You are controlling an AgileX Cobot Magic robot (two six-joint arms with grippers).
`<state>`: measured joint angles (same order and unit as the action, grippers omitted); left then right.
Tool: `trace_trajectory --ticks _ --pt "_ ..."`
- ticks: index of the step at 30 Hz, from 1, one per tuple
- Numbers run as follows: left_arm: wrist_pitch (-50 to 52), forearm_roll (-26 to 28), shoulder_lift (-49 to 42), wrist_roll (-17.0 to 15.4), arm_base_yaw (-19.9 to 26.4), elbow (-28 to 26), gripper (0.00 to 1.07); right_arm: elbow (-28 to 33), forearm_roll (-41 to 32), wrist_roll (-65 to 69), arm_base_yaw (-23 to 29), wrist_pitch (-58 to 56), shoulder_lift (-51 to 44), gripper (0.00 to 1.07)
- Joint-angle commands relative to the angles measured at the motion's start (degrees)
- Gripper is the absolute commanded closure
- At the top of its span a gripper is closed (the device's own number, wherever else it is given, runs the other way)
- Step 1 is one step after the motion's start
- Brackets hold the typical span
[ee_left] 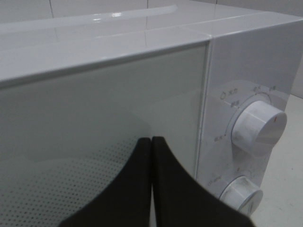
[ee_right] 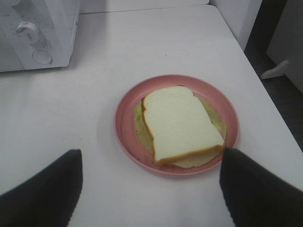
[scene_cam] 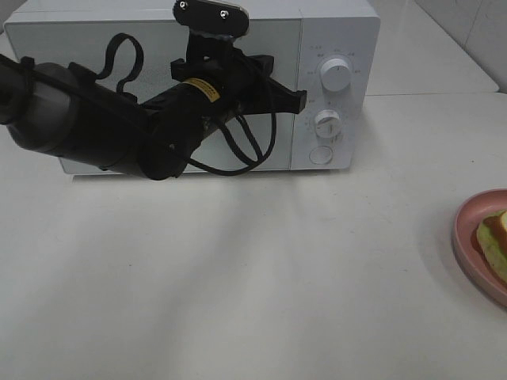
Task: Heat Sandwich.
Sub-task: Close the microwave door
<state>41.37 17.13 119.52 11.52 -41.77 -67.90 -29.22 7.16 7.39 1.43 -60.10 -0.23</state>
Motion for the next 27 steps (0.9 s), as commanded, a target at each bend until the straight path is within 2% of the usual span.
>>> trace_trajectory --ticks 1,8,19,24,27 --pt "3.38 7.73 0.34 0.06 2.64 -1.95 1.07 0.17 0.00 -0.40 -0.17 0.57 -1.55 0.31" --pt "3.38 7.73 0.34 0.00 2.69 -1.95 1.07 0.17 0.00 -0.46 -0.17 0.57 -1.55 0.31" --pt "3.27 7.68 -1.15 -0.46 2.23 1.55 1.07 0.17 0.00 -0.40 -0.17 0.57 -1.55 0.31" --pt "3.38 7.56 -4.64 -0.46 0.52 5.96 1.07 0.17 0.00 -0.40 -0.17 0.57 -1.55 0.31" --pt "3.32 7.56 -7.39 -0.46 -1.03 10.83 1.07 0.17 0.00 -0.40 -0.17 0.57 -1.55 0.31"
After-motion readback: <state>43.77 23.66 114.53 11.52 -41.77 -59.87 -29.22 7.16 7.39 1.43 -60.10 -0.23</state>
